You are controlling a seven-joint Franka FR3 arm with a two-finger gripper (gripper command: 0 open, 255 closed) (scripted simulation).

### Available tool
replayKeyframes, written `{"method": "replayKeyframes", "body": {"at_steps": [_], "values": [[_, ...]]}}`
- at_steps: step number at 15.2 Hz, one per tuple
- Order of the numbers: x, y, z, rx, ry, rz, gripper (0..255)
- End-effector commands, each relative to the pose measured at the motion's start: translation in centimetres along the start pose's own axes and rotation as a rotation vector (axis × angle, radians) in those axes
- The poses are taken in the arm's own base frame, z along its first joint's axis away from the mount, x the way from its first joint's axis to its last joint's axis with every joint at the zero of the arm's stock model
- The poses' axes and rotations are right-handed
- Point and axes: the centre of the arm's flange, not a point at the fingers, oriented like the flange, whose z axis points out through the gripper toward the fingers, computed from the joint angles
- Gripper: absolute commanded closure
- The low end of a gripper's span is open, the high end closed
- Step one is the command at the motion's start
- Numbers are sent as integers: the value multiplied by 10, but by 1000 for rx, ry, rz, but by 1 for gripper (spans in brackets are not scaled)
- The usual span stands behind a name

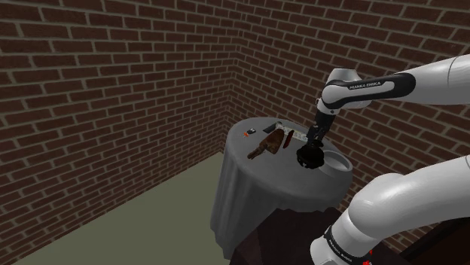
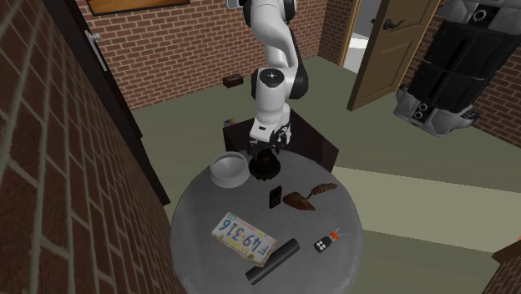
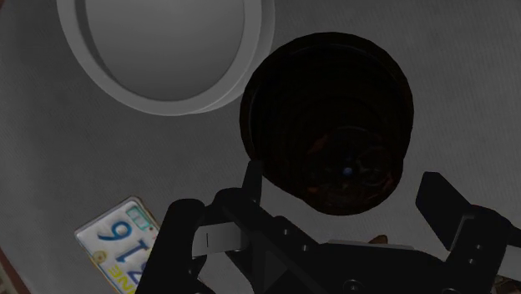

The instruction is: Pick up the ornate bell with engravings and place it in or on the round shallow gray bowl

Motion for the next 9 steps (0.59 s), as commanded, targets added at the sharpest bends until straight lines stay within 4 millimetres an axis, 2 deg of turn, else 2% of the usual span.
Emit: {"method": "replayKeyframes", "body": {"at_steps": [1, 4, 5, 9], "values": [[0, 0, 0, 0, 0, 0, 0], [0, 0, 0, 0, 0, 0, 0], [0, 0, 0, 0, 0, 0, 255], [0, 0, 0, 0, 0, 0, 255]]}}
